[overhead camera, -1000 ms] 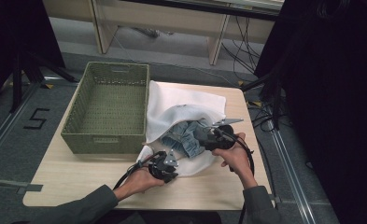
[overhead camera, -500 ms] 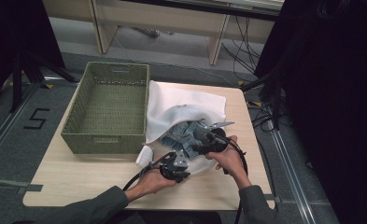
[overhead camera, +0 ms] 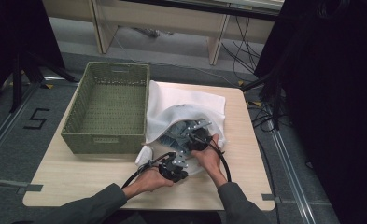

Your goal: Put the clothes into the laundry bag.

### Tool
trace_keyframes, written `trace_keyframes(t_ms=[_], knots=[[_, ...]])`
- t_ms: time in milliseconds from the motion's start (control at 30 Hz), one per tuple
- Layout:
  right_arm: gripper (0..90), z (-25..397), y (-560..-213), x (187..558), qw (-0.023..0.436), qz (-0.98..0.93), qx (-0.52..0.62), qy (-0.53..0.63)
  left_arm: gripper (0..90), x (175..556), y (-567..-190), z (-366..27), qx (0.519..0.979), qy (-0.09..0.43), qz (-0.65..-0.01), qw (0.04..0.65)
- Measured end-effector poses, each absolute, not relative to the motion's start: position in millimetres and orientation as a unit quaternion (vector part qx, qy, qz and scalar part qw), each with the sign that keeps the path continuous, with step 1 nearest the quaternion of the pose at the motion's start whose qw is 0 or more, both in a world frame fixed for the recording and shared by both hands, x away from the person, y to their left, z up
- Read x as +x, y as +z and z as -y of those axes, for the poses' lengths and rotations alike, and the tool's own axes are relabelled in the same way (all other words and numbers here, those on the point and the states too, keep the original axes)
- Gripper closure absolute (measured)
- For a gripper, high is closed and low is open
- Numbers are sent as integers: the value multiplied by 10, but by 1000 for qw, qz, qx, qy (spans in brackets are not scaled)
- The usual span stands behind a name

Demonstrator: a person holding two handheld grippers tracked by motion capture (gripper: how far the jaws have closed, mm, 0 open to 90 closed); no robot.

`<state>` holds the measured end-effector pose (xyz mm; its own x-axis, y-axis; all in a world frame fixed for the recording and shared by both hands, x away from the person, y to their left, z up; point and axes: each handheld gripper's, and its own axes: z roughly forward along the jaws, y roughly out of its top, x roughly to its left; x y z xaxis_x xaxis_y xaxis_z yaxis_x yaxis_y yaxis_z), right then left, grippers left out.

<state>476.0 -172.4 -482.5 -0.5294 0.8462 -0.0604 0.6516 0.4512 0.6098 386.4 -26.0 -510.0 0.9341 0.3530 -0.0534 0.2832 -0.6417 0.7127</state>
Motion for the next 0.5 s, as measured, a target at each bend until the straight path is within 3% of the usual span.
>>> trace_keyframes(t_ms=[367,500], knots=[[749,1712,-4861,5181,172,-778,519,310,874,3865,-5067,264,920,64,-143,359],[651,1688,-4835,5128,145,-788,512,310,868,3862,-5068,263,919,62,-146,360]])
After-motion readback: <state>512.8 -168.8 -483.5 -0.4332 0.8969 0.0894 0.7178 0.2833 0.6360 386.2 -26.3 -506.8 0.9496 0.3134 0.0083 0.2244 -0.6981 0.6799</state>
